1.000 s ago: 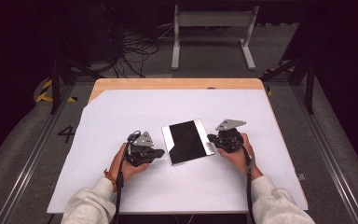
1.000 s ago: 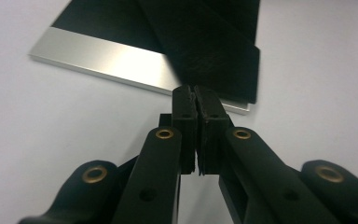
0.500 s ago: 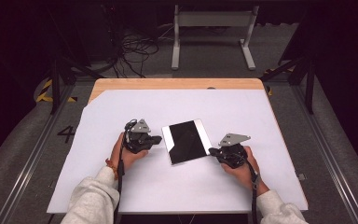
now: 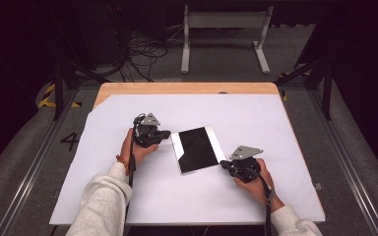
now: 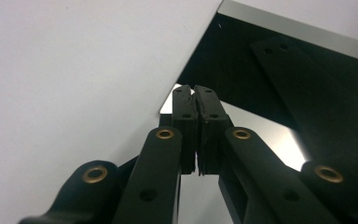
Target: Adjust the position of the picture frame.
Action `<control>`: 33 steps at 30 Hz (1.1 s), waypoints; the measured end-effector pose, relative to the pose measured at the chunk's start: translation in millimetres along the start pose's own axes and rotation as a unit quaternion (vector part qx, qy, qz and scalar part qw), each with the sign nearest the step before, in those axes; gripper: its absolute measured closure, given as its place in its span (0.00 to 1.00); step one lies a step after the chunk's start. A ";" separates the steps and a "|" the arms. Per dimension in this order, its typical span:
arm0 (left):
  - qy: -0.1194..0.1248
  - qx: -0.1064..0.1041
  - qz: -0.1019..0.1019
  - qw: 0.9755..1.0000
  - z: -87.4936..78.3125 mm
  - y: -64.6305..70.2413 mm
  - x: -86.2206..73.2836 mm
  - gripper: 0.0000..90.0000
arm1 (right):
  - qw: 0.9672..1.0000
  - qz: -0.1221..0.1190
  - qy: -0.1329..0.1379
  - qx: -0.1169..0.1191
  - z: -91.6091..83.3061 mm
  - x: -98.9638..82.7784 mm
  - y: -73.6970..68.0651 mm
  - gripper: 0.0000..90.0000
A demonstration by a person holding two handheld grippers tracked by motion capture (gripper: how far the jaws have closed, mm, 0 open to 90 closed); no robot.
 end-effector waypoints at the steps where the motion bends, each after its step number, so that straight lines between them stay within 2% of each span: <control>1: 0.000 0.003 0.004 1.000 1.6 -0.7 0.6 0.98 | 1.000 -0.002 0.000 -0.002 0.1 0.1 -0.3 1.00; 3: -0.013 0.003 0.009 1.000 7.9 -2.5 -0.9 0.98 | 1.000 -0.002 0.000 -0.003 0.3 0.1 -0.6 1.00; 8: -0.019 0.006 0.000 1.000 19.0 -8.1 -6.0 0.98 | 1.000 -0.003 0.000 -0.006 1.2 0.5 -1.1 1.00; 10: -0.019 0.012 -0.004 1.000 20.5 -10.0 -5.7 0.97 | 1.000 -0.002 0.000 -0.007 1.3 0.6 -1.3 1.00; 14: -0.004 0.022 -0.014 1.000 19.1 -17.9 1.3 0.97 | 1.000 -0.005 0.001 -0.013 1.4 0.2 -3.1 1.00; 18: -0.010 0.026 -0.020 0.999 24.0 -20.9 3.2 0.95 | 1.000 -0.002 0.003 -0.016 1.2 -0.4 -3.7 1.00; 20: -0.006 0.023 -0.029 0.999 27.2 -19.8 4.0 0.93 | 1.000 -0.004 0.002 -0.019 1.3 0.0 -4.6 1.00; 22: -0.010 0.022 -0.028 0.999 30.2 -18.3 4.7 0.92 | 1.000 -0.011 -0.001 -0.021 1.4 0.6 -5.2 1.00; 23: -0.016 0.019 -0.024 0.999 31.8 -18.0 4.6 0.92 | 1.000 -0.010 0.000 -0.020 1.4 0.5 -4.9 1.00; 25: -0.026 0.026 -0.027 0.999 36.6 -17.4 3.1 0.92 | 1.000 -0.006 0.002 -0.018 1.3 0.0 -4.0 1.00; 33: -0.029 0.020 -0.035 0.999 40.5 -22.1 0.6 0.97 | 1.000 -0.010 -0.003 -0.015 1.4 0.8 -3.4 1.00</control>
Point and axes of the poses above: each handheld gripper's, and its own axes: z roughly forward along the jaws, x roughly out of its top, y roughly to its right, the point moved 2 cm from there along z, roughly forward along the jaws, and after that the axes turned 3 degrees about y, right-handed, at the moved point
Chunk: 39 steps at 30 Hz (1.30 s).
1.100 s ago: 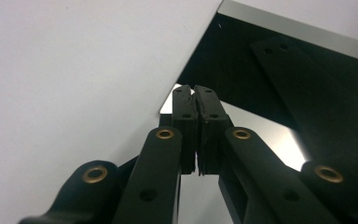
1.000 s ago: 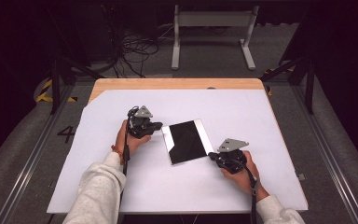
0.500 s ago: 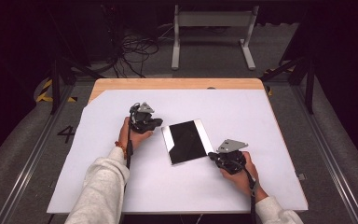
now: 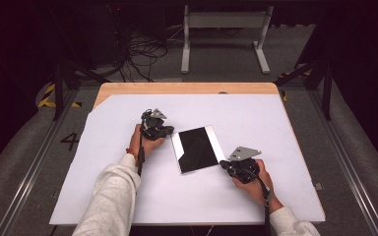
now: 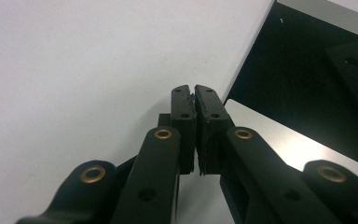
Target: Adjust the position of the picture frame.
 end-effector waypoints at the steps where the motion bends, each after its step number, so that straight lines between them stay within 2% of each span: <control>1: -0.001 -0.002 0.002 1.000 0.2 -0.7 0.3 0.97 | 1.000 0.000 0.000 0.001 0.0 0.0 0.2 1.00; 6: -0.003 -0.005 0.005 1.000 4.0 0.6 4.7 0.93 | 1.000 0.000 0.000 0.002 0.0 0.0 0.6 1.00; 8: -0.001 -0.012 0.007 1.000 5.9 1.7 5.4 0.96 | 1.000 0.000 0.000 0.003 0.0 0.0 0.7 1.00; 9: -0.003 -0.016 0.004 1.000 6.5 3.4 5.5 1.00 | 1.000 -0.001 0.000 0.002 0.0 -0.1 0.7 1.00; 12: -0.004 -0.045 -0.008 0.999 6.3 2.6 4.0 1.00 | 1.000 -0.002 0.001 0.002 -0.6 -0.5 1.2 1.00; 15: -0.006 -0.054 -0.013 0.998 5.2 2.6 2.9 1.00 | 1.000 0.000 0.001 0.004 -2.1 -2.0 3.7 1.00; 21: -0.012 -0.057 0.000 0.998 -0.7 7.9 -1.6 1.00 | 1.000 -0.001 0.001 0.000 -3.7 -3.5 7.7 1.00; 25: -0.005 -0.050 -0.002 0.999 -4.8 15.1 -7.6 1.00 | 1.000 0.002 0.000 -0.002 -4.8 -4.6 10.1 1.00; 28: -0.008 -0.056 0.000 0.998 -10.4 20.2 -12.8 1.00 | 1.000 0.008 0.001 -0.006 -6.1 -5.9 14.3 1.00; 31: -0.012 -0.045 0.009 0.999 -14.4 26.4 -15.8 1.00 | 1.000 0.014 0.001 -0.005 -6.6 -6.7 17.1 1.00; 36: -0.006 -0.059 0.001 0.998 -22.5 32.7 -26.0 1.00 | 1.000 0.019 -0.001 -0.005 -6.7 -6.7 20.6 1.00; 38: -0.005 -0.058 -0.001 0.998 -24.2 34.7 -27.9 1.00 | 1.000 0.022 0.000 -0.005 -6.6 -7.0 21.3 1.00; 39: -0.012 -0.051 0.015 0.999 -27.4 39.5 -29.3 1.00 | 1.000 0.023 -0.001 -0.004 -6.7 -6.9 21.7 1.00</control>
Point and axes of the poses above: each handheld gripper's, and its own axes: z roughly forward along the jaws, x roughly out of its top, y roughly to its right, the point moved 2 cm from there along z, roughly forward along the jaws, and after that the axes turned 3 degrees about y, right-handed, at the moved point
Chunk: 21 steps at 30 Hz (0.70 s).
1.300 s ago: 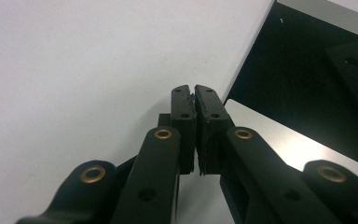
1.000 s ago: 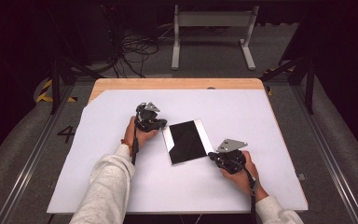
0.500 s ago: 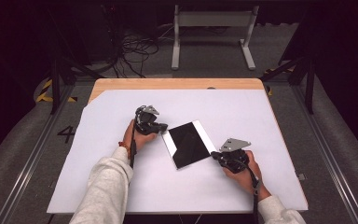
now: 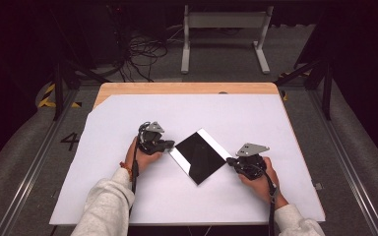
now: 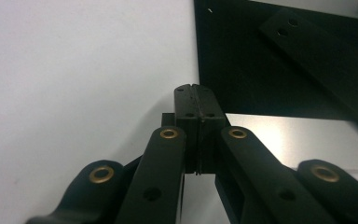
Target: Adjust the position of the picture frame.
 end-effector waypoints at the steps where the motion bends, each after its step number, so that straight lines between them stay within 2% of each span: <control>1: -0.003 0.005 0.006 1.000 -0.9 2.9 -0.3 1.00 | 1.000 0.001 -0.001 -0.001 0.0 0.1 0.0 1.00; 5: -0.010 0.006 0.019 1.000 -5.4 9.8 -4.3 1.00 | 1.000 -0.001 -0.003 -0.004 0.2 0.7 -0.6 1.00; 11: -0.017 0.002 0.023 1.000 -11.0 16.6 -9.6 1.00 | 1.000 0.004 -0.001 -0.003 1.9 1.5 0.9 1.00; 12: -0.020 0.005 0.031 0.999 -12.8 18.7 -10.7 1.00 | 1.000 0.010 -0.001 -0.002 3.3 2.5 2.0 1.00; 18: -0.021 -0.004 0.027 0.999 -18.0 24.9 -17.0 1.00 | 1.000 0.015 -0.001 -0.004 6.0 4.6 3.5 1.00; 21: -0.024 -0.001 0.039 0.999 -20.7 28.4 -19.3 1.00 | 1.000 0.020 0.000 -0.004 8.6 6.6 4.4 1.00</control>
Point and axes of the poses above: each handheld gripper's, and its own axes: z roughly forward along the jaws, x roughly out of its top, y roughly to its right, the point moved 2 cm from there along z, roughly forward along the jaws, and after that the axes turned 3 degrees about y, right-handed, at the moved point
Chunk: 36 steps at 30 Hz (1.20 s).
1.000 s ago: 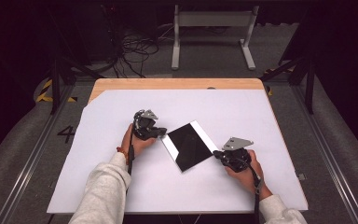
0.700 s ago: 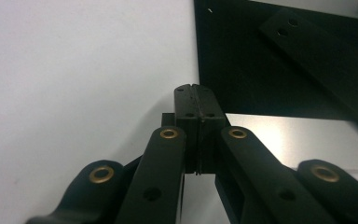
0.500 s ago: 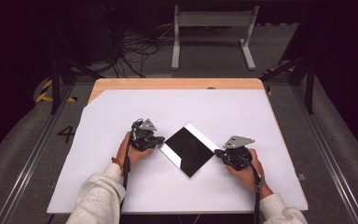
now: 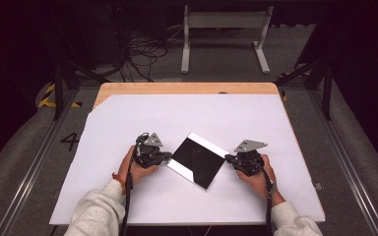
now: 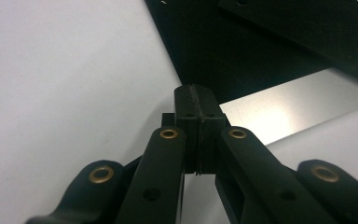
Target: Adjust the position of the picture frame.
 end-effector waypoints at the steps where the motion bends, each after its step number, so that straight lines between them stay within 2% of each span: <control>1: -0.001 0.000 0.000 1.000 -0.9 1.7 -1.1 1.00 | 1.000 0.001 0.000 0.000 0.6 0.5 0.1 1.00; 3: -0.003 -0.001 0.006 1.000 -2.7 3.8 -2.5 1.00 | 1.000 0.003 0.000 -0.001 2.3 1.9 0.8 1.00; 6: -0.002 -0.002 0.005 1.000 -5.0 9.6 -6.0 1.00 | 1.000 0.004 0.000 -0.004 4.7 3.8 1.1 1.00; 9: -0.007 0.000 0.018 1.000 -7.9 16.7 -8.6 1.00 | 1.000 0.005 0.001 -0.007 7.2 5.6 1.4 1.00; 13: -0.004 -0.010 0.007 1.000 -10.9 21.9 -13.4 1.00 | 1.000 0.007 0.005 -0.010 11.2 7.9 2.3 1.00; 19: -0.005 -0.011 0.014 1.000 -12.3 26.7 -15.2 1.00 | 1.000 0.001 0.005 -0.020 15.9 12.0 2.6 1.00; 22: -0.004 -0.014 0.014 1.000 -12.8 28.9 -16.3 1.00 | 1.000 0.012 0.007 -0.023 19.6 14.9 5.9 1.00; 26: -0.003 -0.016 0.013 1.000 -13.5 32.4 -17.6 1.00 | 0.999 0.031 0.012 -0.015 23.9 17.3 12.6 1.00; 30: -0.005 -0.018 0.018 1.000 -14.1 36.2 -18.4 1.00 | 0.999 0.025 0.008 -0.026 28.0 21.5 13.1 1.00; 33: 0.000 -0.020 0.016 1.000 -14.1 37.4 -19.8 0.99 | 0.999 0.038 0.008 -0.025 30.8 23.7 15.3 1.00; 36: 0.005 -0.022 0.012 1.000 -14.5 36.5 -20.9 0.98 | 0.999 0.035 0.004 -0.029 29.9 23.5 14.0 1.00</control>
Point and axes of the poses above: each handheld gripper's, and its own axes: z roughly forward along the jaws, x roughly out of its top, y roughly to its right, the point moved 2 cm from there along z, roughly forward along the jaws, and after that the axes turned 3 degrees about y, right-handed, at the moved point
